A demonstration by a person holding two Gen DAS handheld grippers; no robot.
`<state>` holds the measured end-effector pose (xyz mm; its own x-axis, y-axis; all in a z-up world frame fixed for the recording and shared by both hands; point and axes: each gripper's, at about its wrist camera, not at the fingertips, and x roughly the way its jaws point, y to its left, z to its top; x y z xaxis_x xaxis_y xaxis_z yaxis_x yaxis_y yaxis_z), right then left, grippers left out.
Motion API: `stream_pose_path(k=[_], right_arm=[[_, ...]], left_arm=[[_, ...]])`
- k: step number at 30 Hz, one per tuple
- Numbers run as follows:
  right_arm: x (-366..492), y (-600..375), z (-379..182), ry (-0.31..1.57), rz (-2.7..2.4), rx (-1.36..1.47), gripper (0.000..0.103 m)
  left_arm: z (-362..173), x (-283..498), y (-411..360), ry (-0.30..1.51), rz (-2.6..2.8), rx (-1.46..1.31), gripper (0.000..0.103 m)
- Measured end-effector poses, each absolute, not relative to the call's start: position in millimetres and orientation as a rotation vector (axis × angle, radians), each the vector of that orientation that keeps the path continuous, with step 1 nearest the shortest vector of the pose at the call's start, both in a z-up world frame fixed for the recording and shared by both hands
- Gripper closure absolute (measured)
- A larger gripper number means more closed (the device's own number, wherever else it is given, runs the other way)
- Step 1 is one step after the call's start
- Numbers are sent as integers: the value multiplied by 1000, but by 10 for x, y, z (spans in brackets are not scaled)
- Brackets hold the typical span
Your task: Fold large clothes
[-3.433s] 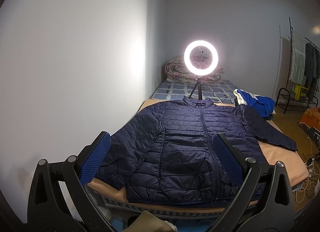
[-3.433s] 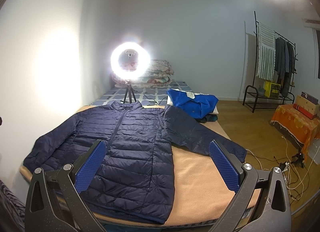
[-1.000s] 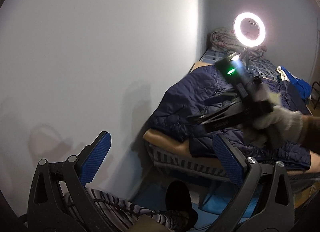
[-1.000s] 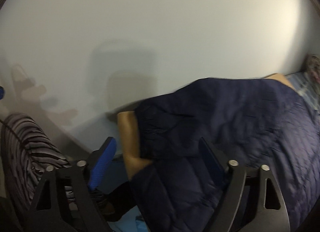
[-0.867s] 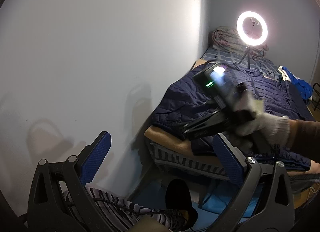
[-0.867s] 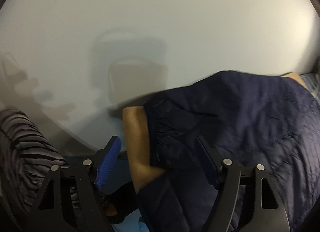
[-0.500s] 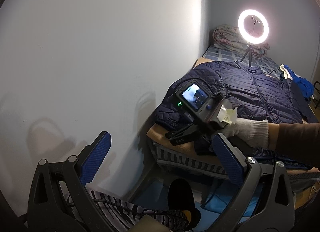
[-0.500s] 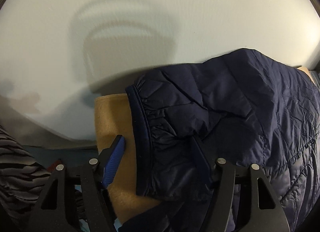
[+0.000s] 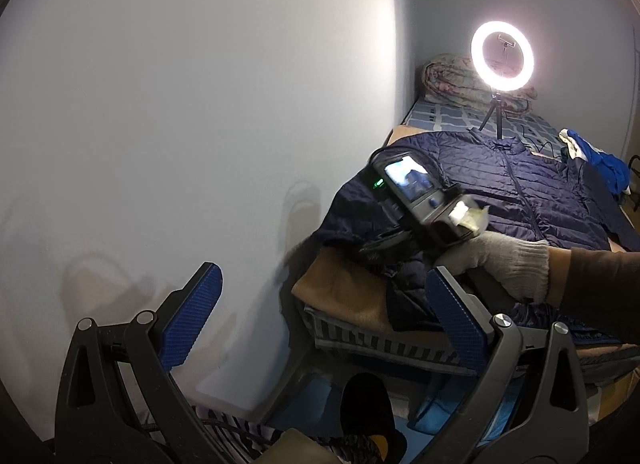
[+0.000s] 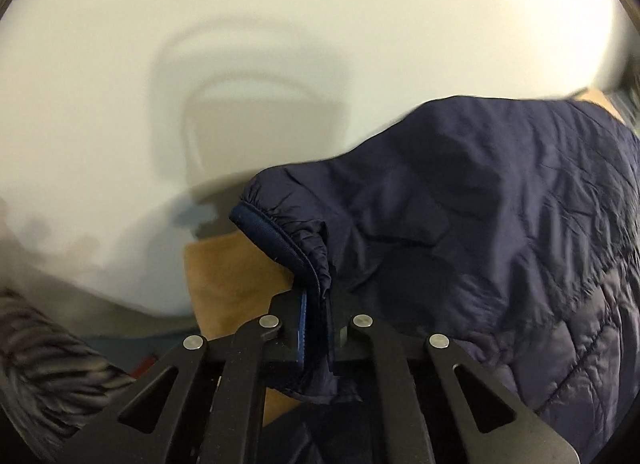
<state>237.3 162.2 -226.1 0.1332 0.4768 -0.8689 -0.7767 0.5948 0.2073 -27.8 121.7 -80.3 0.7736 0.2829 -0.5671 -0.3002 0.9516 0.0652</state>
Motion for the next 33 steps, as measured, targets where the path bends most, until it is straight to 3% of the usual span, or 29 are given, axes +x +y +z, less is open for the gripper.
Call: stream_pose_path(k=[9,17,25,33], right_arm=[[2905,486,-1505,1026,810,-69,98],[3269,-882,-1063,948,613,138,98],[3535,-1733,-1217,897,460,202,98],[3898,-2716,-1580,886,252,224,98]], left_arm=[[-524,230,928,561,232,27,0],[-173,1161,510,548,87,-18,4],[-243,2106,235,574,83,17,4],[-389,2235,71,583,95,3,4]])
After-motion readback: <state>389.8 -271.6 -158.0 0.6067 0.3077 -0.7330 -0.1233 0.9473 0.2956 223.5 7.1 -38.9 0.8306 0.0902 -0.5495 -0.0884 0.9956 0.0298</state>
